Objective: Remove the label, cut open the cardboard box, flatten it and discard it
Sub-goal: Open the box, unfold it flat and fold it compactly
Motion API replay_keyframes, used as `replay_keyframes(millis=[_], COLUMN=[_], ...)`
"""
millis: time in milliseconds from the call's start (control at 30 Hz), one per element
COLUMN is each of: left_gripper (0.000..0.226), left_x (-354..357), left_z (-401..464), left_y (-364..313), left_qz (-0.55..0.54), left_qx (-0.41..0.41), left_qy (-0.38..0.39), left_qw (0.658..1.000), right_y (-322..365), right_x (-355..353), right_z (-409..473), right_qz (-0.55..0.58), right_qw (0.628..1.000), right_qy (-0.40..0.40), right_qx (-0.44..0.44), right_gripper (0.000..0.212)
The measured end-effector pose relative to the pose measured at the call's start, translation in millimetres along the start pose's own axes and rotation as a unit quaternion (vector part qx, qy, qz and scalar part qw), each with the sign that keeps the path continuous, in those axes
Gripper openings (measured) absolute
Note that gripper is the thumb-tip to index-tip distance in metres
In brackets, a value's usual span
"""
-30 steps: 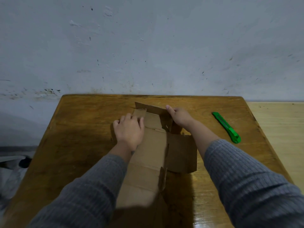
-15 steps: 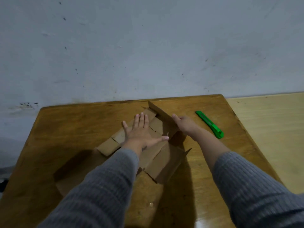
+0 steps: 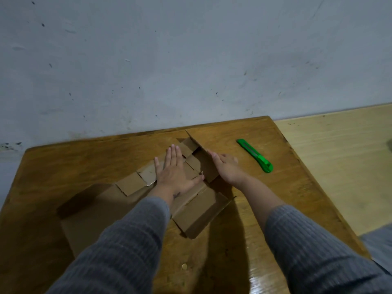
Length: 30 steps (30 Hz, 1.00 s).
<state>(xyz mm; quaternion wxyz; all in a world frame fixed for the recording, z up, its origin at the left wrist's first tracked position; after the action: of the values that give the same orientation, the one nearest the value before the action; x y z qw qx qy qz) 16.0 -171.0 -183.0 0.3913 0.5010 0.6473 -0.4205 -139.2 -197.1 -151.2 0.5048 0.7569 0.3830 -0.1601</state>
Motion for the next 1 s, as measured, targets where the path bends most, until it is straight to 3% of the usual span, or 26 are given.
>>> replay_keyframes(millis=[100, 267, 400, 533, 667, 833, 1000], left_gripper=[0.122, 0.096, 0.103, 0.106, 0.103, 0.103, 0.102], left_x=[-1.7, 0.6, 2.2, -2.0, -4.2, -2.4, -2.4], left_z=[-4.0, -2.3, -0.6, 7.7, 18.9, 21.1, 18.4], left_y=[0.7, -3.3, -3.9, -5.7, -10.0, -9.0, -10.6], left_qz=[-0.03, 0.015, 0.032, 0.045, 0.07, 0.104, 0.108], left_qx=[0.01, 0.028, 0.024, 0.022, 0.084, 0.101, 0.102], left_qy=[-0.024, 0.0, -0.005, -0.012, 0.014, 0.031, 0.013], left_qw=[0.999, 1.0, 0.999, 0.999, 0.994, 0.989, 0.989], right_y=[-0.5, -2.1, 5.5, 2.5, -3.7, -6.6, -17.4], right_x=[1.8, -5.3, -15.3, -26.2, -22.2, -18.7, -16.4], right_z=[-2.5, 3.3, 3.7, 4.3, 1.4, 2.7, 0.9], right_qz=[-0.02, 0.018, 0.133, 0.163, 0.162, -0.005, -0.011], right_qw=[1.0, 1.0, 0.991, 0.986, 0.985, 0.996, 0.995], right_qy=[-0.003, 0.0, 0.008, -0.021, -0.002, -0.018, 0.007], right_qx=[-0.01, -0.015, -0.025, -0.037, -0.052, -0.089, -0.103], right_gripper=[0.046, 0.048, 0.046, 0.044, 0.044, 0.048, 0.044])
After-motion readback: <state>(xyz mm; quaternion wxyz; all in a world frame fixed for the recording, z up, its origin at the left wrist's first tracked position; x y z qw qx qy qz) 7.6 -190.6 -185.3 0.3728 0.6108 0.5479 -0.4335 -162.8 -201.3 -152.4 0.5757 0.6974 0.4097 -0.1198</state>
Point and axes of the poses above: each hand's wrist, its own z-axis towards the middle knuckle, its own x-axis out of the palm, y = z × x, the point moved 10 cm from there along z, towards the middle knuckle, and after that the axes turned 4 degrees about z, right-handed, at the moved point
